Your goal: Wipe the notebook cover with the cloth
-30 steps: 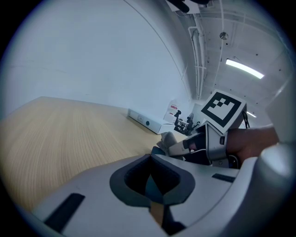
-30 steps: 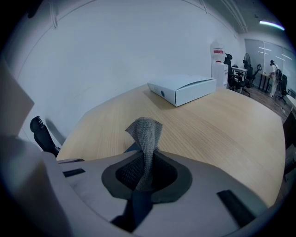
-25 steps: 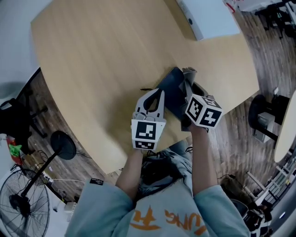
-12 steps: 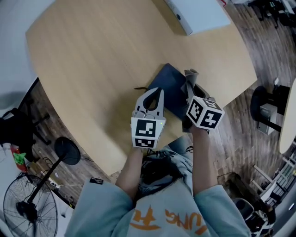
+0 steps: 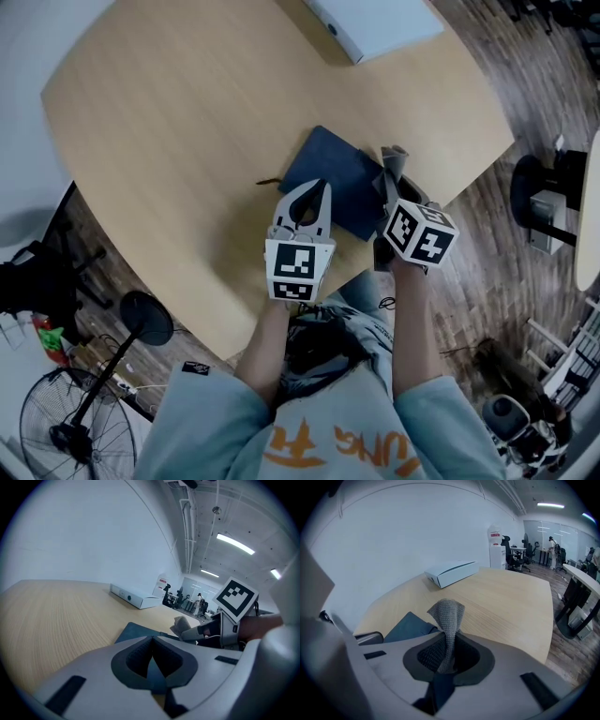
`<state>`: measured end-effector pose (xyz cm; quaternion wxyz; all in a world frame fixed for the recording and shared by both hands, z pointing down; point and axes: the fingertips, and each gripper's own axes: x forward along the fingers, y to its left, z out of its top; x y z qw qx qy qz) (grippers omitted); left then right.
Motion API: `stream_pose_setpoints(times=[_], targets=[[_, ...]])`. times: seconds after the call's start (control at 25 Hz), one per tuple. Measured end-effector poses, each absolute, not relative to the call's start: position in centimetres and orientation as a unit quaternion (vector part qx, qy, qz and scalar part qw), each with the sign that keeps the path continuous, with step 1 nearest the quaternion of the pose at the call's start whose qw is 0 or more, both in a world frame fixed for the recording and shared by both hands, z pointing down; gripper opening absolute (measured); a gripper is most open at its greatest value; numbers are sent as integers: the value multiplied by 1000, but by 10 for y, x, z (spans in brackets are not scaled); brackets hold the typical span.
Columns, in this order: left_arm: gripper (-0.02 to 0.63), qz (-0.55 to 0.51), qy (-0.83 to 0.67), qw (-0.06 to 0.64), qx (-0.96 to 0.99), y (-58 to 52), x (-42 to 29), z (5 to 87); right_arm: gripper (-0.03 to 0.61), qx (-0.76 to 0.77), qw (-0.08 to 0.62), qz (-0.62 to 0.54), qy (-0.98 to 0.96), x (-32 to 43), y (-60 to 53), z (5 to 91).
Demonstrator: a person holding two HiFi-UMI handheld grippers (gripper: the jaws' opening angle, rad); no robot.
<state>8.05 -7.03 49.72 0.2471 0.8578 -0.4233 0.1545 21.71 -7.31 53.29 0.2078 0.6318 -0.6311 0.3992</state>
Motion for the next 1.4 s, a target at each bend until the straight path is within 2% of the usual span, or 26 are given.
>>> stream_pose_setpoints(times=[0.48,0.68,1.2,1.4], targets=[[18,169,-398,236,870,-62,113,496,34,659,184,417,-599,259,-45,537],[18,170,-390,231,875,-60,126,492,34,668,143,443,-580,274,-33,533],[18,149,-371,184,898,-55,192,441,34,688,86,376,-615,335,-22,481],[18,101,-380,192,899,-51,221,411,32,694,67,346,-628,369,-19,456]])
